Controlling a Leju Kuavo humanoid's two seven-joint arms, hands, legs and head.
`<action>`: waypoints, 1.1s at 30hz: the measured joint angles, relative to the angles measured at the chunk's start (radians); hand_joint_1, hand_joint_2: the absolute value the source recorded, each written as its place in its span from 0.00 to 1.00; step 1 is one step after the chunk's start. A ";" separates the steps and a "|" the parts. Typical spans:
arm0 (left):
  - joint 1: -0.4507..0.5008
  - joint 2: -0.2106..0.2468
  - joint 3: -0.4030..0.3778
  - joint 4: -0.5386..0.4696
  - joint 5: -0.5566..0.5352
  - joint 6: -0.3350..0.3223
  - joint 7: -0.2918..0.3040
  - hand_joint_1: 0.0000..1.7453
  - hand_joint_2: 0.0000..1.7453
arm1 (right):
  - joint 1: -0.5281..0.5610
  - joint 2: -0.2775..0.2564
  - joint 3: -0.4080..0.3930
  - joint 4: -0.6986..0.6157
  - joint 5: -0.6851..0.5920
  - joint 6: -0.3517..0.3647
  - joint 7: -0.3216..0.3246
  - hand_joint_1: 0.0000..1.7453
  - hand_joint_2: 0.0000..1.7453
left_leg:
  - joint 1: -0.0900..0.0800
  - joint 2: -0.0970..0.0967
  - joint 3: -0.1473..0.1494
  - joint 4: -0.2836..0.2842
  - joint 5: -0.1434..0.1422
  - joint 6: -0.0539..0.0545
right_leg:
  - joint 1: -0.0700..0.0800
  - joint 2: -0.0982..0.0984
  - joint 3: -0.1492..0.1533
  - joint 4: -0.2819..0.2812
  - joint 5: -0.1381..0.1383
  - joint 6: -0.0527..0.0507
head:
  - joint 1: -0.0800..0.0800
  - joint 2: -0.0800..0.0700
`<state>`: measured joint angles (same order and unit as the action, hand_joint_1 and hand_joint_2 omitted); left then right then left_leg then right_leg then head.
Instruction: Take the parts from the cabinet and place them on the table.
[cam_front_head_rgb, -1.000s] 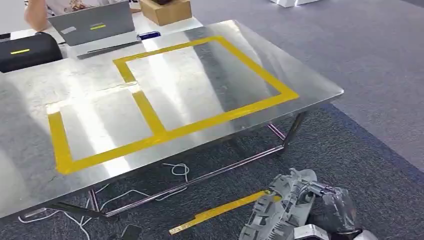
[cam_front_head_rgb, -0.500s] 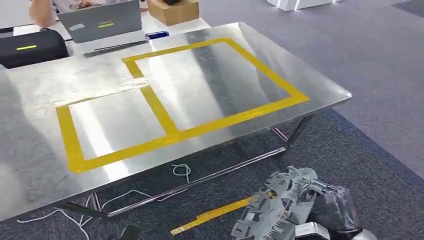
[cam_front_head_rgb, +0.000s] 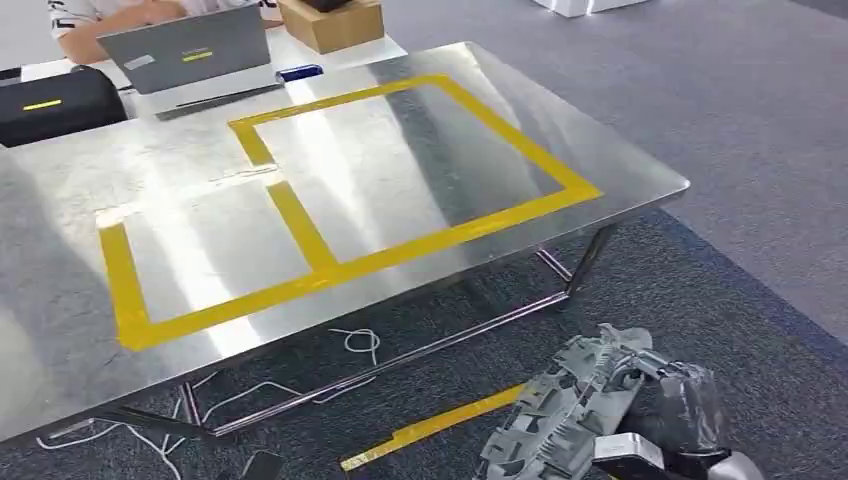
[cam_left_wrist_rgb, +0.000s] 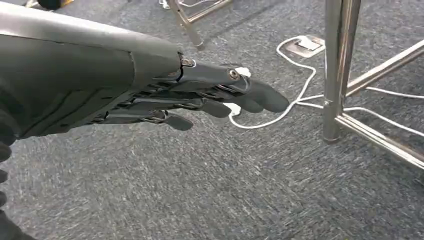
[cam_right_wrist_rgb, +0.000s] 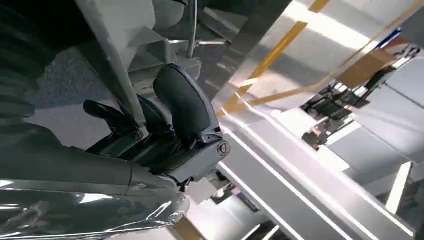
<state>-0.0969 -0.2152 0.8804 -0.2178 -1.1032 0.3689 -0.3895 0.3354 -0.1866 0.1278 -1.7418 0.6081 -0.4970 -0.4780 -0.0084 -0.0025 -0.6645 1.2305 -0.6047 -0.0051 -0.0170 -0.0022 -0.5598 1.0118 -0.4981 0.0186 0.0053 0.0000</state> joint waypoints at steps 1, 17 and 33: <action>0.003 0.000 0.000 0.000 0.003 0.001 0.000 0.00 1.00 | 0.000 0.007 -0.006 0.000 -0.001 -0.004 0.001 1.00 1.00 | 0.002 0.000 -0.031 0.064 -0.018 -0.002 | 0.000 -0.007 0.000 0.000 -0.002 -0.002 | 0.000 0.000; 0.007 -0.002 0.001 0.000 0.005 0.003 -0.002 0.00 1.00 | 0.002 0.041 -0.042 -0.003 -0.010 -0.008 -0.003 1.00 1.00 | -0.008 -0.024 0.091 -0.224 0.137 0.053 | 0.003 -0.001 -0.145 0.311 -0.154 0.037 | 0.009 0.000; 0.013 -0.003 0.003 0.000 0.016 0.008 -0.006 0.00 1.00 | -0.007 0.098 -0.131 -0.001 -0.211 0.095 0.016 1.00 1.00 | 0.007 -0.009 -0.055 0.073 0.013 -0.005 | -0.005 0.006 0.011 -0.005 -0.009 -0.004 | -0.004 0.000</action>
<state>-0.0842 -0.2186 0.8839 -0.2178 -1.0872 0.3773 -0.3952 0.3280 -0.0881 -0.0035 -1.7426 0.3967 -0.4017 -0.4616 -0.0011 -0.0115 -0.7199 1.3039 -0.5921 -0.0102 -0.0223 0.0041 -0.5488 1.0063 -0.5075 0.0148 0.0011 0.0000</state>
